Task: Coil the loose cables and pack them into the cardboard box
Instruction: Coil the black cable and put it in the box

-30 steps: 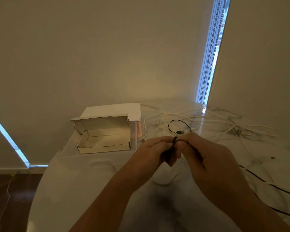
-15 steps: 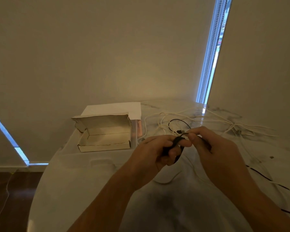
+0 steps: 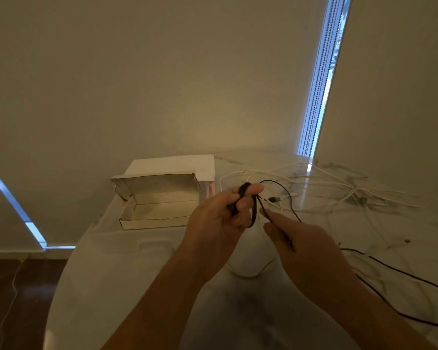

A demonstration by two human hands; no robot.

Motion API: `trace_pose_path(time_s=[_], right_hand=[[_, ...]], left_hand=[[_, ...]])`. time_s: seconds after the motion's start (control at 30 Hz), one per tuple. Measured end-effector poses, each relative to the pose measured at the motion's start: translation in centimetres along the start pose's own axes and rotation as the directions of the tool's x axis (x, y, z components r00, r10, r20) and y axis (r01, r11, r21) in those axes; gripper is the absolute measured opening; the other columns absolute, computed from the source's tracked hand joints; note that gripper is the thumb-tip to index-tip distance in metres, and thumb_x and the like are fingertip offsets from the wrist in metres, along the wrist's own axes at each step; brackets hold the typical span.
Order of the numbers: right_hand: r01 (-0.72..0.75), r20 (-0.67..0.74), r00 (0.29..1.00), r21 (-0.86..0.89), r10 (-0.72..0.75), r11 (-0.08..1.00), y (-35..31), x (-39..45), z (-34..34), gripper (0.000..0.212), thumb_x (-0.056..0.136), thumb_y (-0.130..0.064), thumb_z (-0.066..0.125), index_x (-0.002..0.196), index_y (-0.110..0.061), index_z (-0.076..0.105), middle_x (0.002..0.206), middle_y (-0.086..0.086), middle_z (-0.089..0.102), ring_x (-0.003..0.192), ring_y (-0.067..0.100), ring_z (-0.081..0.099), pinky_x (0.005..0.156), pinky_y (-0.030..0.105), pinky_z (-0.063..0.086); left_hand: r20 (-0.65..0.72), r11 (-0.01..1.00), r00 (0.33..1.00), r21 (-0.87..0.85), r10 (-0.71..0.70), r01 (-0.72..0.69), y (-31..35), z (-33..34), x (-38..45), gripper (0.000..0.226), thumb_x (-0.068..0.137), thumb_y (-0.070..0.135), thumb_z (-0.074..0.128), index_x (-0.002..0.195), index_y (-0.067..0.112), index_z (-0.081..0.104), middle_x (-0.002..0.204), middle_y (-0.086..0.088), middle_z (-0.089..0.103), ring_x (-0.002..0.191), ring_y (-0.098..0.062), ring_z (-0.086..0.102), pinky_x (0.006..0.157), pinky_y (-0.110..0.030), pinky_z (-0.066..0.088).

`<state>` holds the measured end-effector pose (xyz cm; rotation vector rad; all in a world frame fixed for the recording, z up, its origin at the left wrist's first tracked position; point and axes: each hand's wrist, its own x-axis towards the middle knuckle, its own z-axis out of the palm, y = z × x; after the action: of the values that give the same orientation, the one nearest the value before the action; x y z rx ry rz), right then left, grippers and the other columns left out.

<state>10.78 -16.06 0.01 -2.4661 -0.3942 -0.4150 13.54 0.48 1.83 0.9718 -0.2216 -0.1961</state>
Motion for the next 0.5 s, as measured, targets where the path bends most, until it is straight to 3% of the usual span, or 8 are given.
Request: trace_pose_path(time_s=[0.2,0.33,0.5], right_hand=[[0.078,0.202,0.978,-0.072,-0.062,0.994,-1.1,-0.8,0.1,0.048,0.101,-0.048,0.028,0.148,-0.041,0.028,0.114,-0.011,0.065,0.097,0.009,0.059,0.085,0.027,0.048],[0.146,0.249,0.961,-0.083,-0.121,0.986,-2.0,-1.5,-0.1,0.049,0.101,-0.049,0.029,0.149,-0.043,0.024,0.112,-0.013,0.062,0.094,0.009,0.058,0.082,0.029,0.048],[0.257,0.256,0.939,-0.083,-0.229,0.963,-2.7,-1.9,-0.4,0.046,0.098,-0.057,0.027,0.142,-0.044,0.037,0.115,-0.017,0.061,0.096,0.007,0.058,0.083,0.028,0.048]], left_hand=[[-0.132,0.984,0.981,-0.083,0.144,-0.156,0.4,-0.7,0.4,0.037,0.1,0.011,0.039,0.129,-0.009,0.052,0.077,-0.002,0.052,0.06,-0.008,0.042,0.068,-0.028,0.035],[-0.223,0.974,0.956,-0.079,0.19,-0.212,0.3,-0.9,0.7,0.033,0.103,0.006,0.036,0.127,-0.01,0.052,0.081,-0.004,0.055,0.061,-0.008,0.047,0.07,-0.026,0.039],[-0.242,0.965,0.946,-0.096,0.214,-0.243,0.4,-1.4,0.8,0.023,0.103,0.003,0.037,0.118,-0.002,0.053,0.085,-0.006,0.056,0.067,-0.011,0.051,0.069,-0.022,0.047]])
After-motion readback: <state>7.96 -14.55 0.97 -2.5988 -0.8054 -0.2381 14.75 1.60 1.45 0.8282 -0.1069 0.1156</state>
